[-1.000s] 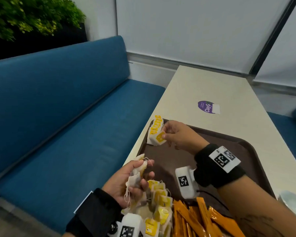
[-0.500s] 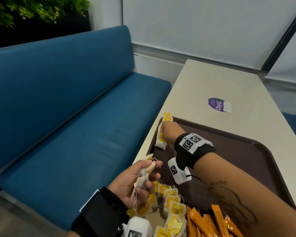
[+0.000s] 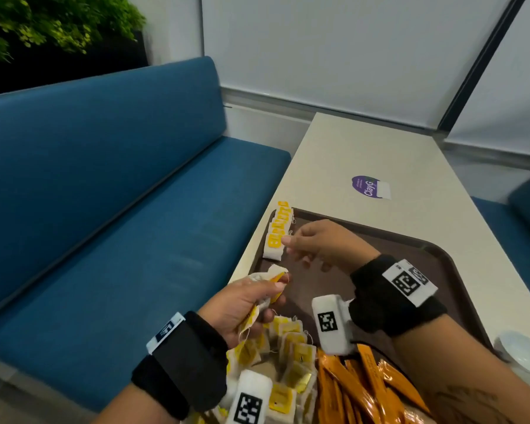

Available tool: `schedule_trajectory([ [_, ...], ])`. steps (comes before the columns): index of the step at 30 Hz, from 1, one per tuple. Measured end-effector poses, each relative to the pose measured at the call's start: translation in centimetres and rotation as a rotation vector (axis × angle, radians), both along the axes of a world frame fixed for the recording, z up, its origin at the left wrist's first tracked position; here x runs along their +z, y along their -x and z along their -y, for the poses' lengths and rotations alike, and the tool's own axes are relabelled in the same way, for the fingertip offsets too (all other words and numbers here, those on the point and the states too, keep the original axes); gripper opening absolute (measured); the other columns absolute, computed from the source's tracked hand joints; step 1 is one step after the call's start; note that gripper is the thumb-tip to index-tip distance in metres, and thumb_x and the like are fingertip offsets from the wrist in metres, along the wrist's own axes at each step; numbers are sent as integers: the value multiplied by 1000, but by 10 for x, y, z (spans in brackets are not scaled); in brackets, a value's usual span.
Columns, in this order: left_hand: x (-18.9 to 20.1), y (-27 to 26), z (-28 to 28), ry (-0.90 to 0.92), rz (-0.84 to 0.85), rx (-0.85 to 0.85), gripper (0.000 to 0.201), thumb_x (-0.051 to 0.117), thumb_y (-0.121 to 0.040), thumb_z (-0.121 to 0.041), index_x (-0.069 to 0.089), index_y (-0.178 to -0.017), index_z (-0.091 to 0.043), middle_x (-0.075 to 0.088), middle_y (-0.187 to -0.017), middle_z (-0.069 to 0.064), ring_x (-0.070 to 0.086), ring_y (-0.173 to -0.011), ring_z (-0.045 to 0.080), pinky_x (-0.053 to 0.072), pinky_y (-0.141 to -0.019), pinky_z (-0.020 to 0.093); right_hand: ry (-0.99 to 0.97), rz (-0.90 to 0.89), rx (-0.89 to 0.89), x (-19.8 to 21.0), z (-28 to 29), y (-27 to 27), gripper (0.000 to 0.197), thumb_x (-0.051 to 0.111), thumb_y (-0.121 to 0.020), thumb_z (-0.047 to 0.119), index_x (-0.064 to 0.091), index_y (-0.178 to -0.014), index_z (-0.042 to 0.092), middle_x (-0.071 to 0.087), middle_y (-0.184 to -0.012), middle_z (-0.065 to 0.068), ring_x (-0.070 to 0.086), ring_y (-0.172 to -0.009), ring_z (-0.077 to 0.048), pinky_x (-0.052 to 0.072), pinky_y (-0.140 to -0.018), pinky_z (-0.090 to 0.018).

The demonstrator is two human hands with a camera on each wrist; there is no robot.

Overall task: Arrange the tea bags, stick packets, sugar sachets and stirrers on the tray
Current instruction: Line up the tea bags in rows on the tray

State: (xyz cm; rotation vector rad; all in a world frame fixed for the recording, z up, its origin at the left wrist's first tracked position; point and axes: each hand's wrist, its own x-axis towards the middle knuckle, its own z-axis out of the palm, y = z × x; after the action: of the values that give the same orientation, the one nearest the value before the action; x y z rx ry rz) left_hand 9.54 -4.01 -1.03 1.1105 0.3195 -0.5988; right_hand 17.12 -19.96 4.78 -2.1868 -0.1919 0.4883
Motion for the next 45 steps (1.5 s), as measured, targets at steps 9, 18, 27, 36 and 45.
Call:
schedule_trajectory([
  [9,17,18,39,11,12,-16,5,57,-88,-13,60,-91,-9,53,-67,4,44,-37,6,25,-29,8,-220,-48,37,3,35,45,16,52,-90,5,62,-95,17,62,-68,3,55,-52,-7,25,-43,-20],
  [18,18,35,48,284,-209,-63,21,63,-67,-23,57,-82,-9,53,-62,5,42,-35,6,27,-25,8,-248,-31,282,-6,54,49,13,67,-82,4,65,-82,17,63,-75,-10,56,-61,-14,33,-46,-16],
  [27,22,18,25,366,-216,-23,38,65,-67,-40,62,-89,-9,58,-65,4,48,-35,7,29,-26,8,-346,-21,225,6,38,29,15,63,-85,-1,60,-80,12,61,-70,1,49,-56,-7,29,-43,-16],
  [36,4,5,-2,347,-279,54,35,66,-69,-32,67,-95,-9,59,-67,5,50,-36,9,30,-28,8,17,264,-29,1,6,-16,7,60,-84,3,54,-82,6,57,-67,-4,50,-56,-10,41,-55,-21],
  [45,-8,-1,-18,370,-301,118,45,66,-69,-30,64,-108,-8,60,-70,7,50,-37,11,30,-27,10,525,183,255,-55,-36,-64,9,56,-86,8,52,-88,16,55,-90,-3,52,-83,-16,37,-55,-20],
])
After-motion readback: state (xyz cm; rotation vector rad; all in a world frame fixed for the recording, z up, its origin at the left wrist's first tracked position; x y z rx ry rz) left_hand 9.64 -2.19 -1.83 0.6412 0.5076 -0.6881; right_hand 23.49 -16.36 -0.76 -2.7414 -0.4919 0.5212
